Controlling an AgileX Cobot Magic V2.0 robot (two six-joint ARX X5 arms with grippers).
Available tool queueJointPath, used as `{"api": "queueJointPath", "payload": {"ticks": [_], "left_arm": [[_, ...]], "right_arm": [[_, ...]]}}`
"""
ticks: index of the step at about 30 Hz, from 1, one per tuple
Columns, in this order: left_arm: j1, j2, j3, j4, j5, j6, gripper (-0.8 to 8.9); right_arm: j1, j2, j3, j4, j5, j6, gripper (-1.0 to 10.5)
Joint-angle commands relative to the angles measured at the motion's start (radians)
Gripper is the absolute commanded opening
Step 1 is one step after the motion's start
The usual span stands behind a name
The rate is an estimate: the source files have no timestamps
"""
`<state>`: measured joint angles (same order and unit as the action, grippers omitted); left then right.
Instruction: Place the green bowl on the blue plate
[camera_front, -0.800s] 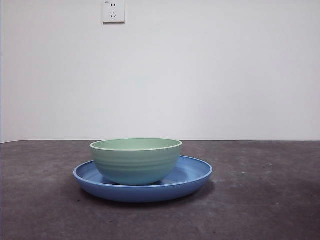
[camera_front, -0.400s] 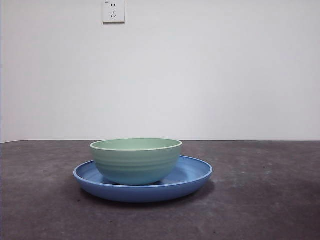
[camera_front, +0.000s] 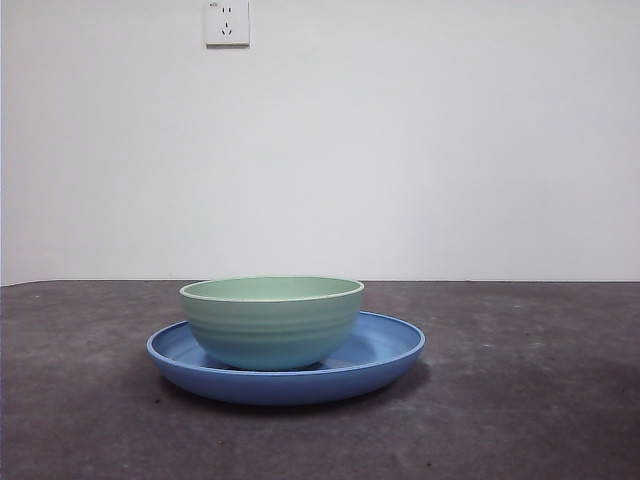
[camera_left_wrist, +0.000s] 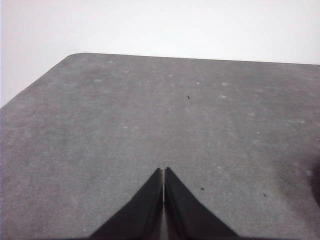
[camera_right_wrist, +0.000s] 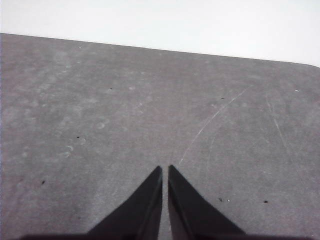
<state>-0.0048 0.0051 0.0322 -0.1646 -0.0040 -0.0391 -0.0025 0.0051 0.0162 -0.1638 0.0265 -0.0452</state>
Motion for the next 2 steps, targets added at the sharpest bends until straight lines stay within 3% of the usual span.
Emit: {"api": "queueJointPath", "payload": {"ticks": [1, 2], "left_arm": [[0.0, -0.002, -0.02, 0.008, -0.004, 0.011, 0.06], [0.0, -0.002, -0.02, 0.008, -0.004, 0.011, 0.06]], "right_arm": [[0.0, -0.002, -0.005, 0.01, 0.001, 0.001, 0.2], [0.0, -0.002, -0.005, 0.011, 0.001, 0.0, 0.2]]}}
